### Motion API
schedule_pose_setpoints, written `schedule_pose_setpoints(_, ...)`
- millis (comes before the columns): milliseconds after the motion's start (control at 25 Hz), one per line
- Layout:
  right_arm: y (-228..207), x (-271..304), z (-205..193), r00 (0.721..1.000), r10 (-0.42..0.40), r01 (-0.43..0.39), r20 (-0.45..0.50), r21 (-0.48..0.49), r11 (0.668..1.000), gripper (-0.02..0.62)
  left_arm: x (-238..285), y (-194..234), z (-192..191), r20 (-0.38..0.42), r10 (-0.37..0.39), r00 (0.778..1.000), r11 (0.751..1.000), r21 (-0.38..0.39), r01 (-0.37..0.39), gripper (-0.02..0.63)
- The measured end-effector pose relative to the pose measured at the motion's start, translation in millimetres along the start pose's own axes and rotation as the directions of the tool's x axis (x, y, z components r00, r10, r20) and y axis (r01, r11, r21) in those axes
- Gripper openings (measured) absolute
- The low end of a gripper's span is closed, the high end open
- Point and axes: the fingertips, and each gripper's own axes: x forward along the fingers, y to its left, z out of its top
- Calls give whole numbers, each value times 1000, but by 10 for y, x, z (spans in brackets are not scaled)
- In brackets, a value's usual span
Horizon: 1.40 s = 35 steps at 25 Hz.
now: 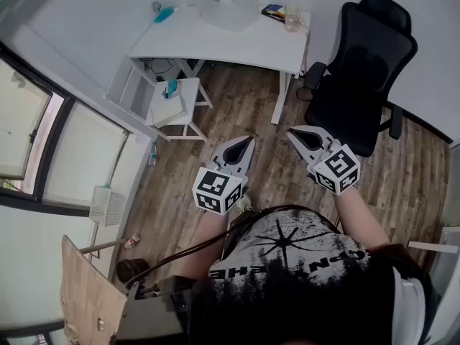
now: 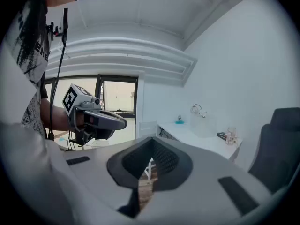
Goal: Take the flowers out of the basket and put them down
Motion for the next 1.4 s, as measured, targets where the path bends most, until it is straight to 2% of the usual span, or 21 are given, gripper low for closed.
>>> schedule_pose_setpoints(360, -16, -48, 28, 1000, -4, 4, 3, 15, 1000, 17, 41, -56, 47, -1, -20, 1000, 1000, -5, 20, 11)
schedule_pose_setpoints(480, -59, -58, 116, 999, 8, -9, 32, 54, 999, 18, 63, -65, 70, 2, -24, 1000, 1000, -4, 24, 11)
schedule_pose_setpoints(680, -61, 48, 140, 999, 19, -20, 34, 53, 998, 19, 72, 50, 55, -5, -12, 1000, 1000, -1, 12, 11)
schedule_pose_setpoints(800, -35, 154, 120, 998, 37, -42, 49, 103, 994, 20, 82, 145, 10, -6, -11, 1000, 1000, -16, 11, 11)
schedule_pose_setpoints(1040, -98, 457, 38, 999, 45, -47, 27, 86, 995, 19, 256, 463, -30, -14, -22, 1000, 999, -27, 21, 11)
schedule_pose_setpoints(1400, -357, 1228, 159, 999, 33, -34, 18, 84, 996, 18, 484, 1327, 66, -11, -26, 1000, 999, -30, 26, 11)
